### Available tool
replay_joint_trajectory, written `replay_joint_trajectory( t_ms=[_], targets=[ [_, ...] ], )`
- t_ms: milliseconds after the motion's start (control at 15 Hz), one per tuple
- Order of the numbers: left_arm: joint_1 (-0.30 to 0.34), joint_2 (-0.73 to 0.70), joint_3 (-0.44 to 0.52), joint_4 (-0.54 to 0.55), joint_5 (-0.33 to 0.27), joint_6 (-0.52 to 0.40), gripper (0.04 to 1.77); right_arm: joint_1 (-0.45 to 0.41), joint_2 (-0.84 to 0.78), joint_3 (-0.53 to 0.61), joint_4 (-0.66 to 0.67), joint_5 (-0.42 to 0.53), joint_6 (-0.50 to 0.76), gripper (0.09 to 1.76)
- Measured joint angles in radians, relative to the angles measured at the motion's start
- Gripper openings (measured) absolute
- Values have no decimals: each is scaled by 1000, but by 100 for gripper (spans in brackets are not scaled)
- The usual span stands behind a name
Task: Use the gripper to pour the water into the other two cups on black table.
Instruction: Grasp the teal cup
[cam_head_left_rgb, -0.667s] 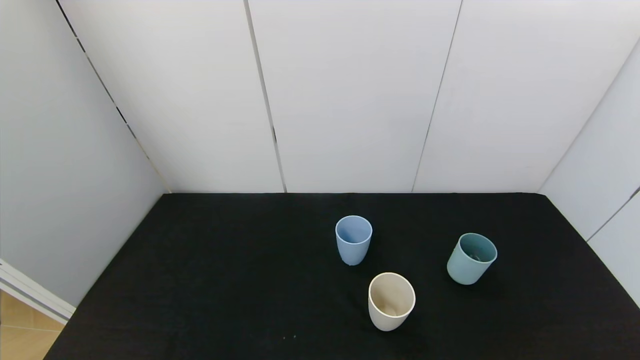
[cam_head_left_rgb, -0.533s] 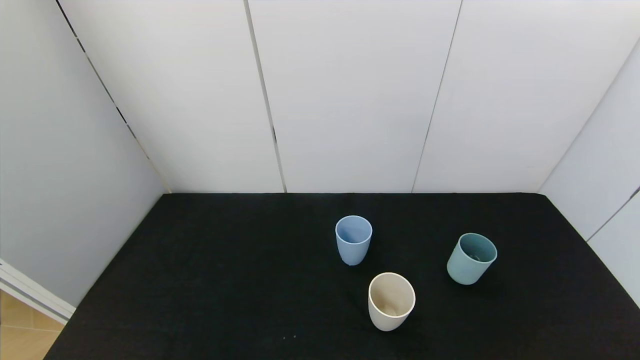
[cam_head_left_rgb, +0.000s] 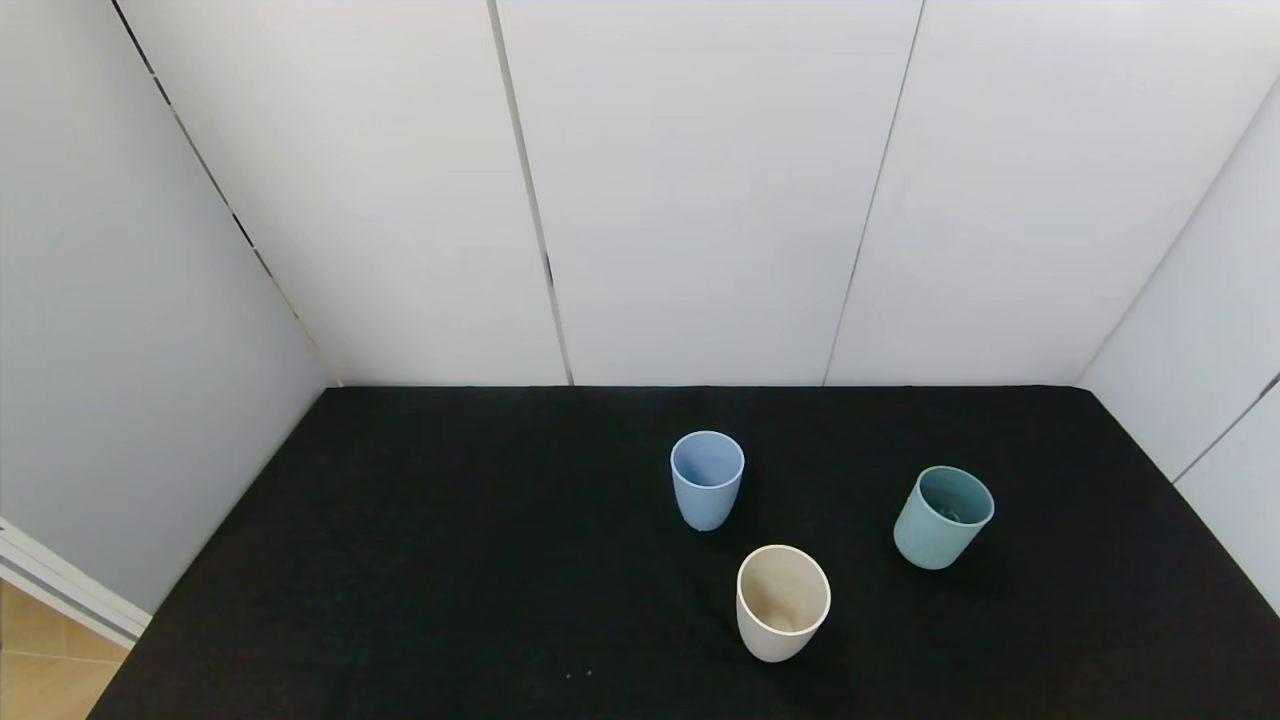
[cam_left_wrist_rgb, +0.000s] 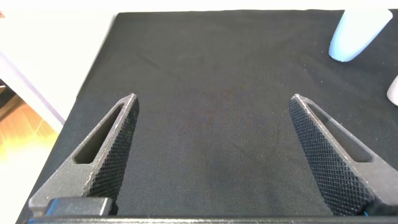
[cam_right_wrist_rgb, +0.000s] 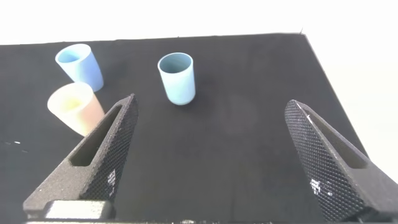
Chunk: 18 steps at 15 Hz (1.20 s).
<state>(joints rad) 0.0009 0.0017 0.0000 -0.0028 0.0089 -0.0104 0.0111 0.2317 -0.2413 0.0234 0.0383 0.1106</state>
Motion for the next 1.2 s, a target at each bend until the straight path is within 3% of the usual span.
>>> replay_joint_trajectory(
  t_ms=[333,533,867,1200],
  targets=[
    [0,0,0,0,0,0,172,10,425,-183,-6,0,11,171],
    [0,0,0,0,0,0,172,14,694,-221,-97,-4,-29,171],
    [0,0,0,0,0,0,172,41,1095,-168,-411,-7,-66,171],
    [0,0,0,0,0,0,172,140,1389,-54,-807,-13,-73,171]
  ],
)
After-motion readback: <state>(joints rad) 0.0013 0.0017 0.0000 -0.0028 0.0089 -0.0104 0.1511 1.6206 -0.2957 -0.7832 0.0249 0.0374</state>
